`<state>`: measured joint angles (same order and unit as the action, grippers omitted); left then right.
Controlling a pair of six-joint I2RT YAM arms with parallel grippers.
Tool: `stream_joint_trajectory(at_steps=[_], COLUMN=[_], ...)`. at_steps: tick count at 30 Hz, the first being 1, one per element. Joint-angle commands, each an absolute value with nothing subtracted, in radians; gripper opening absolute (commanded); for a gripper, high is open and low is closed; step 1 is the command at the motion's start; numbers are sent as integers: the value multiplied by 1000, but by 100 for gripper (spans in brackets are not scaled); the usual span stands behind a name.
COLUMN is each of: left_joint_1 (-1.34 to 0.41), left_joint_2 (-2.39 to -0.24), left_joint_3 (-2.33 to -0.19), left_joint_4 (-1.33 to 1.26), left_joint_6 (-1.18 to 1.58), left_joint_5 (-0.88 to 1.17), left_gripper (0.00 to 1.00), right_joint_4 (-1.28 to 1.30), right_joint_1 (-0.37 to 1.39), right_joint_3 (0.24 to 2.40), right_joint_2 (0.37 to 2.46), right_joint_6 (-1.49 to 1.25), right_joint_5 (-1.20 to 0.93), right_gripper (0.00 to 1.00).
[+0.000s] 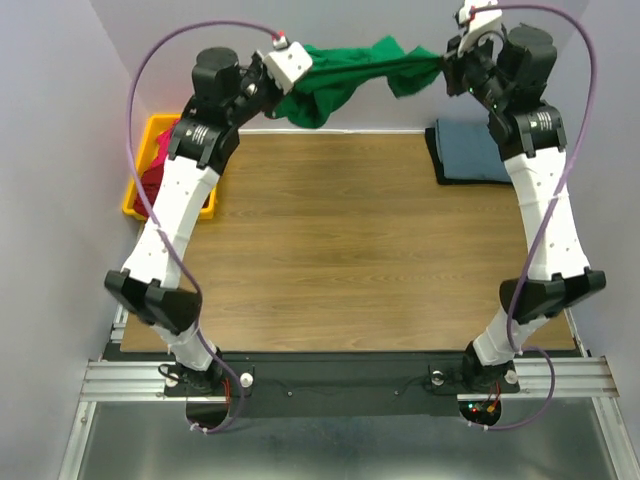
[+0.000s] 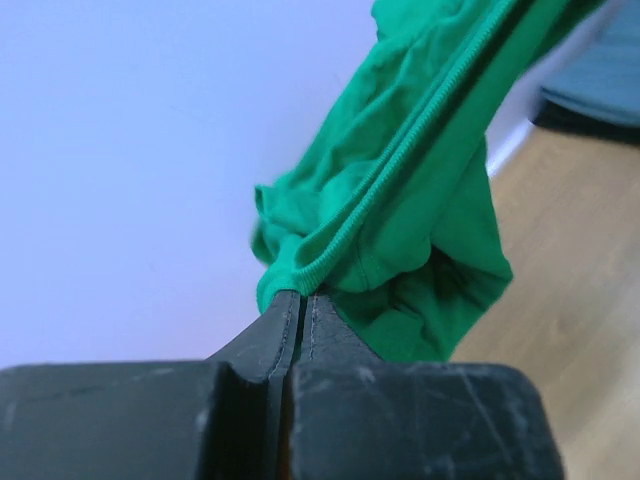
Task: Fold and stack the t-shirts
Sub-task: Flatten the tshirt out
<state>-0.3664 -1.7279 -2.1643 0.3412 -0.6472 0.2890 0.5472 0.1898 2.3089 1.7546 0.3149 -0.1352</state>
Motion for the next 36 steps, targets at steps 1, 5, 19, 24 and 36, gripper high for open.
stream_joint_trajectory(at_steps=[1,5,19,24,36], left_joint_1=[-342,-354,-428,-497,-629], left_joint_2=[-1565,-1384,-1219,-1282,-1768], left_joint_3=[-1927,-1521,-924,-940,-1267], left_joint_4=[383,443,454,306,155], left_joint_6=[-752,-808,-755,-683,-635], left_joint_5=[303,445,578,528,491], left_gripper=[0,19,45,44,49], right_joint_4=[565,572,732,736,735], right_joint_1=[163,166,207,206,203], right_joint_3=[2067,1746,1078,1017,1008], right_joint_2=[1649,1497,1232,1178,1178], right_joint_6=[393,442,551,555,486], right_joint_5=[-155,-265,-399,-338,-253], right_gripper=[1,0,1,1,0])
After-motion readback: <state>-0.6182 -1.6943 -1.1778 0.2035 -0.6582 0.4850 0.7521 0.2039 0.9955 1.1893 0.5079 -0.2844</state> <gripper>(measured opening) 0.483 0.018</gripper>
